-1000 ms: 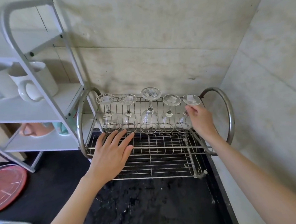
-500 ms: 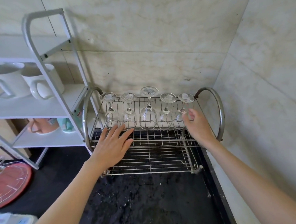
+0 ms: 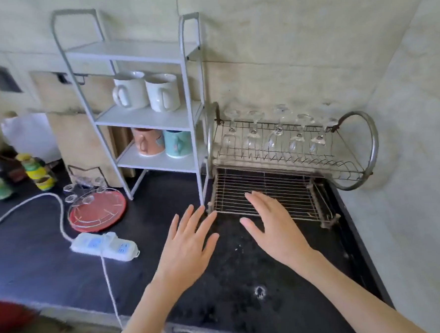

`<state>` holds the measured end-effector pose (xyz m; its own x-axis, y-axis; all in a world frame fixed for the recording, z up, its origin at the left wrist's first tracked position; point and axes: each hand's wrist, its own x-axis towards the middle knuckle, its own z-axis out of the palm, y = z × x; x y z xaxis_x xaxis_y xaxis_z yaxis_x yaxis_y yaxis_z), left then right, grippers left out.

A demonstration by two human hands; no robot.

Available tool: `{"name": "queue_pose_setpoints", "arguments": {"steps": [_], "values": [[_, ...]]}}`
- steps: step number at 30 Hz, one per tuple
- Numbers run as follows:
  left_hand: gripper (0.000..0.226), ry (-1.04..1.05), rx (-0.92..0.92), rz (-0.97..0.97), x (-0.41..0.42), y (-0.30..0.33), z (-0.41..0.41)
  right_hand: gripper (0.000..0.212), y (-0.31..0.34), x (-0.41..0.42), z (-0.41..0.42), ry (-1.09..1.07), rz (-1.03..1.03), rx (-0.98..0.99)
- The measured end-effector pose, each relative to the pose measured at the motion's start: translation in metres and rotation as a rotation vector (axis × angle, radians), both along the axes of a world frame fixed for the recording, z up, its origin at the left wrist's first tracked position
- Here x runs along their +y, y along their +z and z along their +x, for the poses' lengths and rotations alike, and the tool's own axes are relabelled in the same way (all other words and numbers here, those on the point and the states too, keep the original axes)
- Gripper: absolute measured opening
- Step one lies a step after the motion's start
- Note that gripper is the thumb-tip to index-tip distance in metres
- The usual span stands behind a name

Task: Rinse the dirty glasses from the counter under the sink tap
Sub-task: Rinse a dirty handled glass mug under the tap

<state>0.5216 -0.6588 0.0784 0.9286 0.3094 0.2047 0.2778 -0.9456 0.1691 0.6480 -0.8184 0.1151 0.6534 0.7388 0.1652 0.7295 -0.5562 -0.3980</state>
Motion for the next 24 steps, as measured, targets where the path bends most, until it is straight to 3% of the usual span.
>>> {"name": "queue_pose_setpoints", "arguments": {"steps": [7, 13, 24], "values": [[0.06, 0.333, 0.112, -0.046, 0.024, -0.02, -0.198, 0.059, -0.029, 0.069, -0.153, 0.366, 0.002, -0.015], [0.057, 0.666, 0.078, -0.169, 0.041, -0.021, -0.347, 0.056, -0.041, 0.139, -0.267, 0.699, 0.026, 0.008], [0.059, 1.093, -0.07, -0.15, 0.135, -0.018, -0.494, 0.062, -0.037, 0.321, -0.4, 1.036, 0.006, 0.016]]}}
